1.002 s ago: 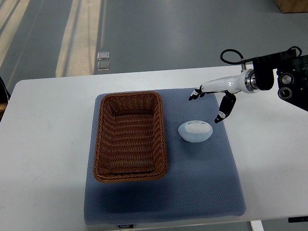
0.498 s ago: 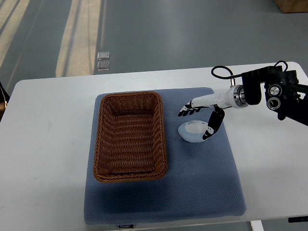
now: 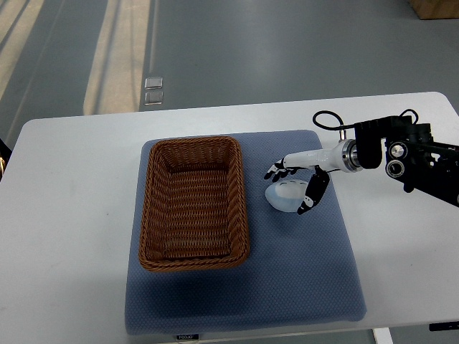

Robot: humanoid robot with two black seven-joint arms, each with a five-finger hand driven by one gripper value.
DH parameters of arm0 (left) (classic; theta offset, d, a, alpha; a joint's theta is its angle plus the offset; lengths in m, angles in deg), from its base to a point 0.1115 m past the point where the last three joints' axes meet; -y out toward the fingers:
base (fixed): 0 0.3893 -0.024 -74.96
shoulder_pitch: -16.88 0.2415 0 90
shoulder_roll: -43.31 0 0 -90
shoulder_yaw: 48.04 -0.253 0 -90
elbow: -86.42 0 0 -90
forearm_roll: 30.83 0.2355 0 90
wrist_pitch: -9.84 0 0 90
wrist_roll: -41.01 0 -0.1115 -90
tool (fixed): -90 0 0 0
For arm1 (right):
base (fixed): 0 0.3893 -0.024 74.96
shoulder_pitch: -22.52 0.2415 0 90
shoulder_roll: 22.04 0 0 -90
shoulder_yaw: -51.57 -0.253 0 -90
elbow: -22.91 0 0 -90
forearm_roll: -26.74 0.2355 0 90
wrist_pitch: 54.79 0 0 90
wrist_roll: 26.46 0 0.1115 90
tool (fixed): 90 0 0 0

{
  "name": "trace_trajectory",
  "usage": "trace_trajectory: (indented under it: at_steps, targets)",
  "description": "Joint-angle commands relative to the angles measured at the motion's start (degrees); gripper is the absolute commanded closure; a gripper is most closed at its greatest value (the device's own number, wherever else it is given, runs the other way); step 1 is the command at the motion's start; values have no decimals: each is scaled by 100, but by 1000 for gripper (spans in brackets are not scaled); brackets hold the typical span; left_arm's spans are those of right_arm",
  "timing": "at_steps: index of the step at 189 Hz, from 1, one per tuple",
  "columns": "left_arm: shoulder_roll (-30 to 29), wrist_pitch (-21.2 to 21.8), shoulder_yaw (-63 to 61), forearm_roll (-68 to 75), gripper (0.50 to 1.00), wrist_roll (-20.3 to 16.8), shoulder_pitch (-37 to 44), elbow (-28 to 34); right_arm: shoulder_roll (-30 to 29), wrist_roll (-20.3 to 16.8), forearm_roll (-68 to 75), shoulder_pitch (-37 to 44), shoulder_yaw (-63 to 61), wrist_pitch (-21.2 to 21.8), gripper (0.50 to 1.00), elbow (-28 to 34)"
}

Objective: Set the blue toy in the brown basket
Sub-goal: 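Close the right hand fingers around the white egg-shaped toy, then lift the toy and carry it over the brown wicker basket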

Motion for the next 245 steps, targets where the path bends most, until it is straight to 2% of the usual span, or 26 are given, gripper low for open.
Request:
trace_trajectory:
  at_steps: [1,28,45,62,83,125,188,223,245]
  targets:
    - [0,0,1,0,500,0,0,0,-24,1,-20,-51,0,9,681,1]
    - [0,0,-8,0,500,0,0,0,-86,1,-37,-68,9,9,726,-17]
    - [0,0,-8,0,500,0,0,0,-86,9,-64,-68,9,36,803,-17]
    - [0,0,-8,0,500,0,0,0,-86,27,-134,-59,9,97,920,-17]
    - [0,0,1,0,500,0,0,0,-86,27,-143,-24,9,141,997,-17]
    - [0,0,-8,0,500,0,0,0,-24,62,-134,72,-44,167,1000,-17]
    - [0,0,-8,0,500,0,0,0,-33,220,7,978,-114,115,1000,-70]
    - [0,0,1,0,500,0,0,0,-613,238,314,1180,-360,18,1000,-193]
    - [0,0,1,0,500,0,0,0,-1061,326,323,1171,-440,-210,1000,-360]
